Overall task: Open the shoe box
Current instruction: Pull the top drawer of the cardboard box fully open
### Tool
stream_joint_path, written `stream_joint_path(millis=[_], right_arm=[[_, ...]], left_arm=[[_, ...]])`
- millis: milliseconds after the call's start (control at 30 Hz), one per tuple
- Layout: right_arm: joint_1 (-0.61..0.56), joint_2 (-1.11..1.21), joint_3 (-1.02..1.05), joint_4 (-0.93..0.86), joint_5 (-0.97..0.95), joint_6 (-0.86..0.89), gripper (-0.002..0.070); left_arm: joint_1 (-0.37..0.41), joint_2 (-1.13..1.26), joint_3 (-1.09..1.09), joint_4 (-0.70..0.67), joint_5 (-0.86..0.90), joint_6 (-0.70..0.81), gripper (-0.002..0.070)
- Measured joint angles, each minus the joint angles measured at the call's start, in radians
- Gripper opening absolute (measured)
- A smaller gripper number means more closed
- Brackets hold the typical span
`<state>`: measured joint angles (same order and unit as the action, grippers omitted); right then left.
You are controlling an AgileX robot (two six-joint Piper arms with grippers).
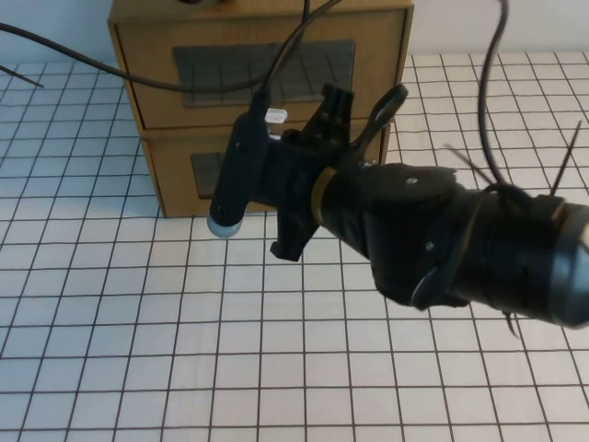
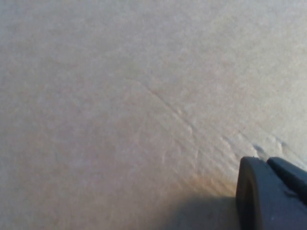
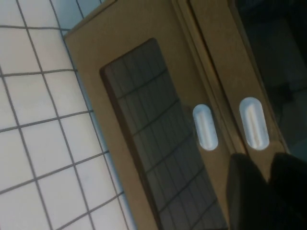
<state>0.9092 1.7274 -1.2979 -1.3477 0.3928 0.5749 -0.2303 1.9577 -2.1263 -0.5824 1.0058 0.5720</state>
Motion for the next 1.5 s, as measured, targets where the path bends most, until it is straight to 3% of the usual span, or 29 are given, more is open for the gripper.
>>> stream_joint_path(millis=[200,333,767,1500], right_arm=[[0.0,0.062,-0.004,-0.25,0.021,0.205,0.023],[-0.02,0.096,-0.026,-0.304,0.023,0.267,0.0263],[-0.09,0.201,-0.148,-0.315,0.009,0.288,0.0271],[-0.092,0.292,-0.262,-0.319,-0.03,0.215,0.0224]], left_arm=[[0.0,0.0,0.0,0.0,0.004,0.0,-0.0002],[0.0,0.001,0.0,-0.004,0.012,0.0,-0.0002],[0.0,0.001,0.0,-0.042,0.028,-0.005,-0.0002],[0.0,0.001,0.0,-0.05,0.045,-0.016,-0.0002]])
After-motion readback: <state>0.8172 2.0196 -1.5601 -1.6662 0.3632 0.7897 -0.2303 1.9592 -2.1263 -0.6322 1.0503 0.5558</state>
